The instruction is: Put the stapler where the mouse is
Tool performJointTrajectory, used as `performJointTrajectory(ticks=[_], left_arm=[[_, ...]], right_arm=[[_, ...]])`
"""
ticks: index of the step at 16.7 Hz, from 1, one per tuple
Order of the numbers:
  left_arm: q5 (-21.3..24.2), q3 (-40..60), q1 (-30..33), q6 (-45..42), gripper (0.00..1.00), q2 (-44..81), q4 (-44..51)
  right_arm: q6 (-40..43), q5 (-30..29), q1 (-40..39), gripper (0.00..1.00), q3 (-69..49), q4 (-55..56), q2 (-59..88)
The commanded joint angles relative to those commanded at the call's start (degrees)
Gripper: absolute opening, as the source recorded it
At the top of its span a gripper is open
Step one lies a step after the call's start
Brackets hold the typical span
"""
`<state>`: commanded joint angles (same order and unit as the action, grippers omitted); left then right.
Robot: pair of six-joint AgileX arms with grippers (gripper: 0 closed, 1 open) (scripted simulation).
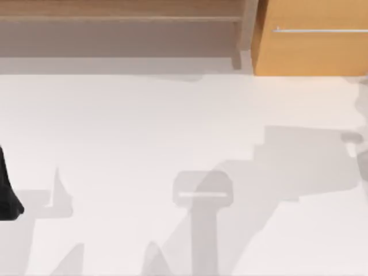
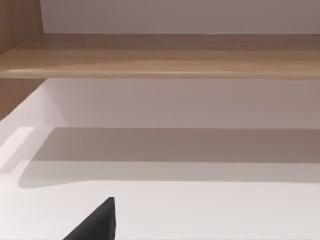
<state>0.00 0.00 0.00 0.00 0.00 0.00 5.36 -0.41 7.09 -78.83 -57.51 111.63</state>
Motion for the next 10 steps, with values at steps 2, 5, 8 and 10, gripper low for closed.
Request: performJointTrajectory(ticks=[2, 5, 8, 10], left_arm=[[0.0, 0.0, 0.0, 0.0, 1.0, 0.0, 0.0], [0.0, 0.0, 0.0, 0.0, 1.0, 0.0, 0.0], [0.0, 0.0, 0.0, 0.0, 1.0, 0.0, 0.0], [0.0, 0.0, 0.0, 0.0, 1.0, 0.0, 0.0]], right_arm=[[-1.43, -0.11, -1.44, 0.0, -1.0, -0.18, 0.34], [-1.43, -0.11, -1.44, 0.0, -1.0, -0.18, 0.34], [-1.45, 0.15, -1.21, 0.0, -0.92, 0.12, 0.09], [-1.27, 0.66, -1.03, 0.0, -1.35, 1.07, 0.22]])
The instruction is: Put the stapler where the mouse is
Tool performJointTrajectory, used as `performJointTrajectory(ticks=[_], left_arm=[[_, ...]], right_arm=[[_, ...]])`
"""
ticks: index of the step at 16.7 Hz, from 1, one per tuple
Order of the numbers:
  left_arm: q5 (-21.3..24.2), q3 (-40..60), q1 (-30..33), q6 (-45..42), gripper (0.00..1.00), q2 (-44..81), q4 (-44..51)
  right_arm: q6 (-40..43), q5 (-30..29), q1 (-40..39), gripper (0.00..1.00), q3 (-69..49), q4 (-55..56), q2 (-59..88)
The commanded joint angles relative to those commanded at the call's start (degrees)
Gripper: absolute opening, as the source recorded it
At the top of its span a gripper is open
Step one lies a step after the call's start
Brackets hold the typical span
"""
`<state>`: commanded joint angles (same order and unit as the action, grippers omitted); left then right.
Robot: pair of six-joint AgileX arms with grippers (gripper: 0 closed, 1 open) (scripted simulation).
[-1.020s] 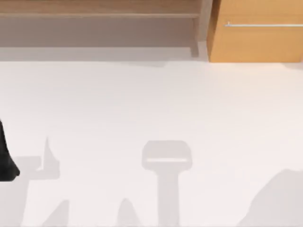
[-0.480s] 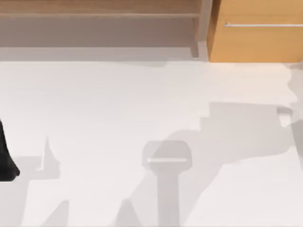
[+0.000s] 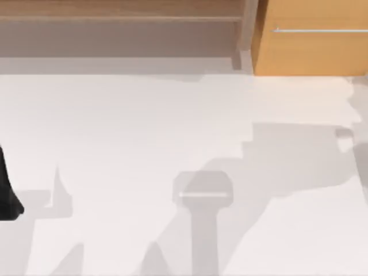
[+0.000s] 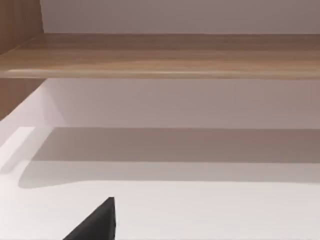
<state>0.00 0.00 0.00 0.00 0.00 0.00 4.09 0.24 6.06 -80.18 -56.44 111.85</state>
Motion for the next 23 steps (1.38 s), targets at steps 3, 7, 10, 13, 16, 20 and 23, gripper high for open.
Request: performJointTrajectory(ticks=[3, 7, 10, 13, 16, 20, 23], left_arm=[[0.0, 0.0, 0.0, 0.0, 1.0, 0.0, 0.0], [0.0, 0.0, 0.0, 0.0, 1.0, 0.0, 0.0], [0.0, 0.0, 0.0, 0.0, 1.0, 0.0, 0.0], [0.0, 0.0, 0.0, 0.0, 1.0, 0.0, 0.0], [0.0, 0.0, 0.0, 0.0, 1.0, 0.0, 0.0], [0.0, 0.0, 0.0, 0.0, 1.0, 0.0, 0.0], [0.0, 0.0, 0.0, 0.0, 1.0, 0.0, 0.0]], right_arm=[[0.48, 1.16, 0.47, 0.0, -1.26, 2.3, 0.15], [1.14, 2.89, 0.68, 0.0, -2.99, 6.32, -0.15], [1.23, 3.84, 0.43, 0.0, -3.76, 8.9, -0.75], [1.04, 4.2, -0.01, 0.0, -3.96, 10.41, -1.38], [0.71, 3.84, -0.46, 0.0, -3.35, 10.68, -1.76], [0.23, 2.18, -0.76, 0.0, -1.45, 8.92, -1.43], [0.01, 0.64, -0.61, 0.0, 0.92, 6.93, -0.24]])
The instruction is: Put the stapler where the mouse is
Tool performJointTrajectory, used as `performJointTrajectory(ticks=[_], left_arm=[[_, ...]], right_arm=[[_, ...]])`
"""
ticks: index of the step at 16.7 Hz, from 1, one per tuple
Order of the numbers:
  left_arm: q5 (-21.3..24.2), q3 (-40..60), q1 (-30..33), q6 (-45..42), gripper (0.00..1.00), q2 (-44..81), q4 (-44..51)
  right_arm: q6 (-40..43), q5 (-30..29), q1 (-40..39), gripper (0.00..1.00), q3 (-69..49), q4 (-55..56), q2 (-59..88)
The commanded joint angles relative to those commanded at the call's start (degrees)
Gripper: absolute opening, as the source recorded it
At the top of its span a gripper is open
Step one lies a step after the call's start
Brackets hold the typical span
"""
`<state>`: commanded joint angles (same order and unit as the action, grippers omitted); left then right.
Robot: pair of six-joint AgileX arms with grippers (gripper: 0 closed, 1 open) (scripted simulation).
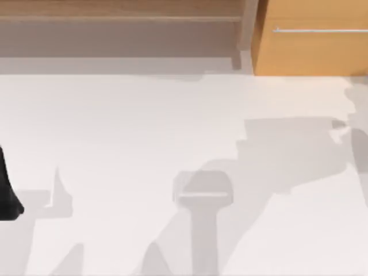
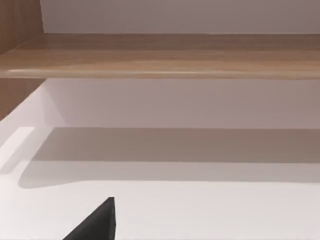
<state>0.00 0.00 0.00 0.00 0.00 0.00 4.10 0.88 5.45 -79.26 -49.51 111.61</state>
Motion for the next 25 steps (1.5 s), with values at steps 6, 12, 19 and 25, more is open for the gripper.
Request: performJointTrajectory(ticks=[6, 12, 19, 25], left_arm=[[0.0, 0.0, 0.0, 0.0, 1.0, 0.0, 0.0], [0.0, 0.0, 0.0, 0.0, 1.0, 0.0, 0.0], [0.0, 0.0, 0.0, 0.0, 1.0, 0.0, 0.0], [0.0, 0.0, 0.0, 0.0, 1.0, 0.0, 0.0]], right_arm=[[-0.24, -1.42, 0.16, 0.0, 3.29, -1.93, 2.75], [-0.24, -1.42, 0.16, 0.23, 3.29, -1.93, 2.75], [-0.24, -1.42, 0.16, 0.75, 3.29, -1.93, 2.75], [-0.24, -1.42, 0.16, 1.0, 3.29, -1.93, 2.75]])
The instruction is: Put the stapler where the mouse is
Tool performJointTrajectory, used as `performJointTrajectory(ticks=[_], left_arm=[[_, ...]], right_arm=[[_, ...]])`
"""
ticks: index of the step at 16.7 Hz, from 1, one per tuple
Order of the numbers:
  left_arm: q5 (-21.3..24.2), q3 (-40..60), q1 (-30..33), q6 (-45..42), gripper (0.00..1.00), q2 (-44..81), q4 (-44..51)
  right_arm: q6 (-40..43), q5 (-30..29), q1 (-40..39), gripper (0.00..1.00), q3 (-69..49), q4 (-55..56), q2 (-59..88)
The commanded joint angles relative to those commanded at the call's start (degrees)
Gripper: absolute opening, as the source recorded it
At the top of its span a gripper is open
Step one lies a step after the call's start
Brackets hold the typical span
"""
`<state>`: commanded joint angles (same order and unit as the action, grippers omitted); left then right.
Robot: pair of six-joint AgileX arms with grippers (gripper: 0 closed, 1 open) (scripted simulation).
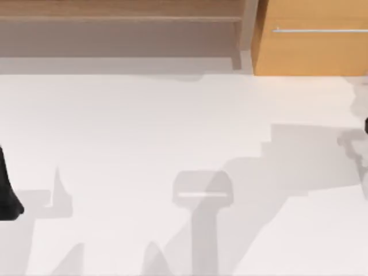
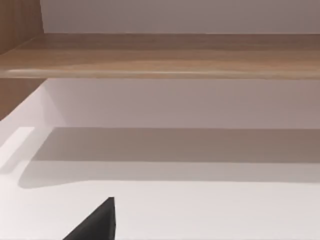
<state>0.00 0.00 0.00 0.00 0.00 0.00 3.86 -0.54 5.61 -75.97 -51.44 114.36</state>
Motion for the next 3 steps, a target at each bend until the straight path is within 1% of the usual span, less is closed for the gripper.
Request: performJointTrajectory(ticks=[3], left_arm=[[0.0, 0.0, 0.0, 0.0, 1.0, 0.0, 0.0]], right_arm=[[0.0, 0.0, 0.0, 1.0, 0.0, 0.0, 0.0]])
